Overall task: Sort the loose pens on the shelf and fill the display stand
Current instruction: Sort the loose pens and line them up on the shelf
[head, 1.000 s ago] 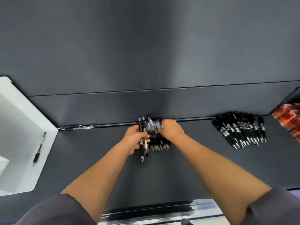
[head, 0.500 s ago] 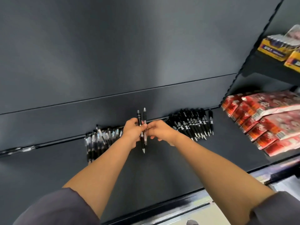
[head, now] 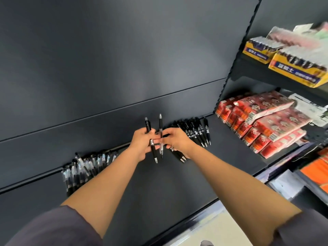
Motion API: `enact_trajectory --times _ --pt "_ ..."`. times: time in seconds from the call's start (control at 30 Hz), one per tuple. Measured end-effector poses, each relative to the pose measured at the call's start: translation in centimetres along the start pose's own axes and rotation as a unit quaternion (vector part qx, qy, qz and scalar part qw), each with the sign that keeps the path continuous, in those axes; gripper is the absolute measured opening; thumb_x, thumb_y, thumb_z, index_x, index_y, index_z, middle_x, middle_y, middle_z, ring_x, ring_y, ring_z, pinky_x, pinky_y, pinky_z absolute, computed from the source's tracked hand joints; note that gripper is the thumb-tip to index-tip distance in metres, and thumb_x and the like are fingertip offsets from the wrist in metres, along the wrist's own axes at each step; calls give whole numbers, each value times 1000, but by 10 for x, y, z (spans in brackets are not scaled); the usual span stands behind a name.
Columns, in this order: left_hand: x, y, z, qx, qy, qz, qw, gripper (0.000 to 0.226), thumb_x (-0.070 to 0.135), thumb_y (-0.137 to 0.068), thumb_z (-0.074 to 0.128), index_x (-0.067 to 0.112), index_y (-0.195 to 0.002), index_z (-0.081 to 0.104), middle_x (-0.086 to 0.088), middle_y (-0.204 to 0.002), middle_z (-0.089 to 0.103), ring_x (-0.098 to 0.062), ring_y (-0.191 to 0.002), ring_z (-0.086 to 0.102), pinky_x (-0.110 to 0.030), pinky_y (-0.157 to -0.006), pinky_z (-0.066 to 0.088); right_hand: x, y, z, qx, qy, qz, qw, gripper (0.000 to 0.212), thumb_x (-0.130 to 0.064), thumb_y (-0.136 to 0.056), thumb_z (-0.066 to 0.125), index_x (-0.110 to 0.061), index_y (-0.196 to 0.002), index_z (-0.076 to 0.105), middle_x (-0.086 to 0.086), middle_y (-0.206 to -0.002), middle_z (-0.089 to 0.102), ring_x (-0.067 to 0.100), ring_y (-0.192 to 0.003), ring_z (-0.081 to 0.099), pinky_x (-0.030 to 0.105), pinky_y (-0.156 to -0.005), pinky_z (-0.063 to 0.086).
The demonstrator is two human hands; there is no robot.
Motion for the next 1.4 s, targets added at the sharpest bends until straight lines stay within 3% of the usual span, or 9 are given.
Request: enact_trajectory --times 0.2,0.4,0.5,0.67,0.73,0.87,0.97,1.07,1.4 --pt "7 4 -37 53 -60 16 997 14 18 -99 44 10 -106 52 -10 -89 66 -24 -80 66 -39 -72 55 -15 -10 31 -7 -5 -11 1000 12 0 -85 63 -10 -91 61 -1 -70 59 7 -51 52 12 -39 34" --pt "1 30 -123 129 -133 34 982 9 13 -94 53 6 -88 53 -10 -64 56 -16 -40 47 -22 -38 41 -36 -22 111 -83 163 -107 977 16 0 -84 56 -11 -95 61 4 -81 62 17 -68 57 29 -64 50" --pt "-5 43 -158 167 -172 37 970 18 14 -92 56 11 -75 52 -7 -58 51 -16 -40 39 -21 -37 33 -40 -24 139 -107 350 -242 899 21 -2 -85 54 -9 -102 65 10 -96 65 26 -87 60 28 -80 45" --pt "-19 59 -195 169 -157 -1 973 20 14 -95 49 12 -75 50 -4 -59 41 -16 -49 35 -25 -43 29 -27 -20 171 -167 594 -279 736 28 4 -85 49 -9 -107 59 13 -108 51 35 -92 59 37 -68 45" --pt "-25 62 -200 162 -136 -19 977 10 8 -95 45 7 -91 54 -5 -60 42 -14 -50 38 -24 -43 33 -18 -18 176 -184 594 -250 742 42 6 -87 46 -11 -124 56 14 -125 46 37 -102 58 38 -81 49" --pt "-33 61 -196 136 -123 -42 982 40 3 -93 44 1 -133 43 -7 -70 48 -14 -57 49 -25 -47 49 -11 -12 173 -156 539 -216 799 39 1 -91 44 -11 -127 53 11 -136 37 37 -109 54 39 -89 47" --pt "-34 58 -188 132 -130 -24 982 42 4 -93 49 3 -135 41 -8 -81 52 -14 -58 52 -25 -48 54 -17 -7 165 -25 556 -171 813 22 -7 -91 45 -9 -112 54 13 -119 50 36 -97 58 35 -63 42" --pt "-35 55 -178 129 -143 -10 981 43 4 -93 51 1 -135 41 -19 -103 56 -13 -56 52 -22 -44 53 -18 -5 155 -16 613 -92 785 19 -13 -90 47 -11 -105 59 10 -106 64 35 -94 63 30 -59 38" --pt "-41 42 -126 72 -160 -21 984 32 2 -93 51 3 -125 47 -6 -73 50 -14 -50 49 -25 -42 53 1 4 107 -9 632 4 775 26 -27 -91 48 -15 -114 54 3 -105 66 27 -96 65 27 -56 36"
Point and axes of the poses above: each hand's wrist, its own y-axis away from the middle knuckle, its own z-axis out of the palm, x = y × z, the point moved 1 cm from there along -y, towards the middle knuckle
